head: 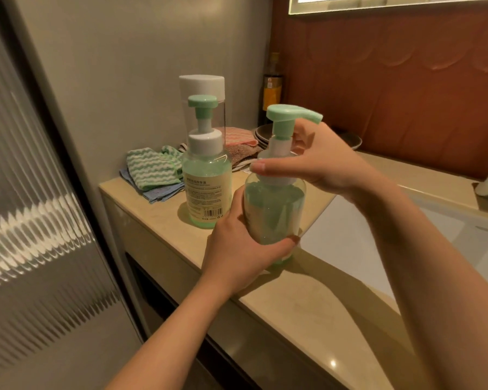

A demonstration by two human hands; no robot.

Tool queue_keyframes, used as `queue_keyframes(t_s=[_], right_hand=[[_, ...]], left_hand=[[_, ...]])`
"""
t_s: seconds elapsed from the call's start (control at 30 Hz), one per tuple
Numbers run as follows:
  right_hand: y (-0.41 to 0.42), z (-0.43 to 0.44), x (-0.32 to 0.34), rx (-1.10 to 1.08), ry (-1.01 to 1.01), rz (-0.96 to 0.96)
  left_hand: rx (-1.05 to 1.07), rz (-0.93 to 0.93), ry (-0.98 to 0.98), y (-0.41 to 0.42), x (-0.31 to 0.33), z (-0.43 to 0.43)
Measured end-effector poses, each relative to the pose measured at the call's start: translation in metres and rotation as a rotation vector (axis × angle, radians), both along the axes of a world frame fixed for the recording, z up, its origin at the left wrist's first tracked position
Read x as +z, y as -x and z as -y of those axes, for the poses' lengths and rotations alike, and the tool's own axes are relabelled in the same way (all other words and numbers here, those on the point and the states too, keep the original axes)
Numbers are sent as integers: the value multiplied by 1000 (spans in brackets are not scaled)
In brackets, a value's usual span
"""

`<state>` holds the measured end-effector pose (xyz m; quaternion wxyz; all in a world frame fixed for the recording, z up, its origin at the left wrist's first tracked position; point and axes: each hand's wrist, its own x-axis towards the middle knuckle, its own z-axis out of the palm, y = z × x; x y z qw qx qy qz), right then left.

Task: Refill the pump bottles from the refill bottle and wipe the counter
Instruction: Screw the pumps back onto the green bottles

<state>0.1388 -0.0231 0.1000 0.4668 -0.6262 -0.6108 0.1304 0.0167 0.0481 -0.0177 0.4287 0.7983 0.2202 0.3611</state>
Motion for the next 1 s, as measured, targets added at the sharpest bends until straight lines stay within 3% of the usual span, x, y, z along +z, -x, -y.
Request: queue_keyframes(t_s=[0.27, 0.63, 0.87, 1.0], right_hand=[[-15, 15, 6, 299, 210, -158], [-8, 13, 12, 9, 126, 57], [-9, 12, 12, 24, 130, 68], [-15, 14, 10, 166, 274, 61]], left_hand=[[-85, 5, 81, 0, 2, -4], [-119, 9, 80, -1, 2, -4], [-112, 8, 55, -2, 2, -4], [-92, -10, 30, -2, 2, -4]])
